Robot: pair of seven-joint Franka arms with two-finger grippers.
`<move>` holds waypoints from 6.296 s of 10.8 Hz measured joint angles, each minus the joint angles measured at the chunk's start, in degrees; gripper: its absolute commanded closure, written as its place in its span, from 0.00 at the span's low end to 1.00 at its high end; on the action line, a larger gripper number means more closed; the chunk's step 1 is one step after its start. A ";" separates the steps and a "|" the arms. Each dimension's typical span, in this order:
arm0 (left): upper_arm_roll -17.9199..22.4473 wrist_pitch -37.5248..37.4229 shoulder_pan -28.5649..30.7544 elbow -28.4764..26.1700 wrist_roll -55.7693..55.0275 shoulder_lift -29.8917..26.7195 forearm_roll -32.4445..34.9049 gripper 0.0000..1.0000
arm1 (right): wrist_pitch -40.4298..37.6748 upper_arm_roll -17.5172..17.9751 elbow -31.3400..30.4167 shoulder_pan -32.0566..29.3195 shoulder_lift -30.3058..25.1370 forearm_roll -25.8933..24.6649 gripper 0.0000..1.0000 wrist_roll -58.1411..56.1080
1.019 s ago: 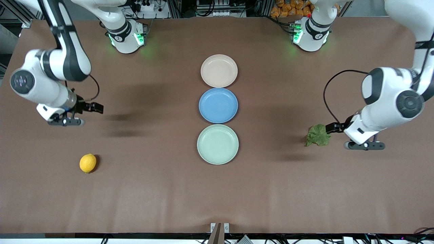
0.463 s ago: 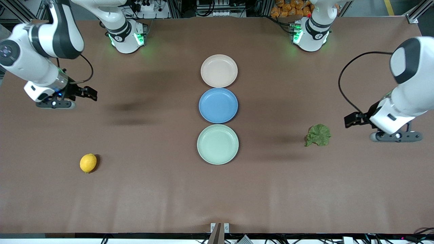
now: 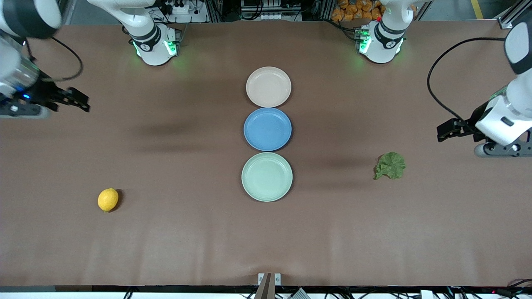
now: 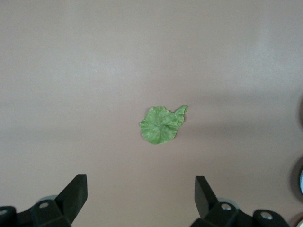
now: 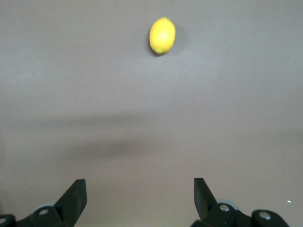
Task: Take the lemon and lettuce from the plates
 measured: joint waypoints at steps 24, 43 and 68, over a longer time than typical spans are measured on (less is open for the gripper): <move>3.35 -3.11 -3.53 2.32 0.00 -5.53 -3.25 0.00 | -15.69 -0.19 26.35 -0.80 9.85 1.90 0.00 -0.04; 3.64 -9.29 -3.53 5.99 0.04 -5.65 -3.25 0.00 | -12.68 0.49 25.39 0.43 10.18 1.36 0.00 -0.19; 4.18 -9.78 -3.52 6.22 0.05 -5.65 -3.25 0.00 | -11.56 0.26 24.47 0.40 10.32 1.31 0.00 -0.16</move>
